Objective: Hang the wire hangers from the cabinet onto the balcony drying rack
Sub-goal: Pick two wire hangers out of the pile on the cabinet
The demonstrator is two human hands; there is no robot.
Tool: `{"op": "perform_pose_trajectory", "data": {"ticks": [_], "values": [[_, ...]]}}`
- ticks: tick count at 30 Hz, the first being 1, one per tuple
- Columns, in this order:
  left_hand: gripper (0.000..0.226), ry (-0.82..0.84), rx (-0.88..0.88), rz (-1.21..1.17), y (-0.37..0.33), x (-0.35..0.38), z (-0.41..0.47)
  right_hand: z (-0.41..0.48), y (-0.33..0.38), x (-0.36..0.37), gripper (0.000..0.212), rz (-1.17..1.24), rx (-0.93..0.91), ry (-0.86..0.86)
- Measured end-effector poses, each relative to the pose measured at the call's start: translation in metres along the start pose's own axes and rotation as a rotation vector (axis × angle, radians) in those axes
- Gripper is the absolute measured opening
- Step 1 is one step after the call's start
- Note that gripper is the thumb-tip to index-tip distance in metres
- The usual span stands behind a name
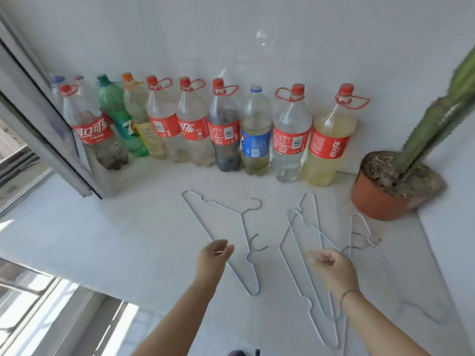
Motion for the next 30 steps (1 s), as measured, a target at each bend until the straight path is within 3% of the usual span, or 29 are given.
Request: {"op": "perform_pose_trajectory", "data": {"ticks": [7,11,14,15,18,30], "values": [[0.028,0.099,0.008,0.189,-0.009,0.047,0.059,0.025,-0.018,-0.012,0.019,-0.101,0.161,-0.279],[0.026,0.127,-0.001,0.240,-0.013,0.070,0.090,0.031,-0.030,-0.022,0.011,-0.151,0.247,-0.464],[0.021,0.114,-0.003,0.307,-0.013,0.084,0.107,0.027,-0.043,-0.041,0.019,-0.196,0.356,-0.632],[0.028,0.108,0.001,0.344,-0.013,0.087,0.112,0.023,-0.050,-0.048,0.020,-0.235,0.383,-0.665],[0.040,0.082,0.010,0.423,-0.015,0.094,0.123,0.009,-0.067,-0.063,0.025,-0.361,0.450,-0.719],[0.034,0.106,-0.044,0.499,-0.028,0.097,0.125,-0.007,-0.090,-0.075,0.025,-0.409,0.650,-0.677]]}}
Point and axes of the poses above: each hand's wrist, its own z-axis towards the middle knuckle, its own x-axis out of the palm, y = z × x, the point moved 1 cm from there along z, towards the middle knuckle, and after that the axes turned 15 degrees about -y, right-handed, at the moved point
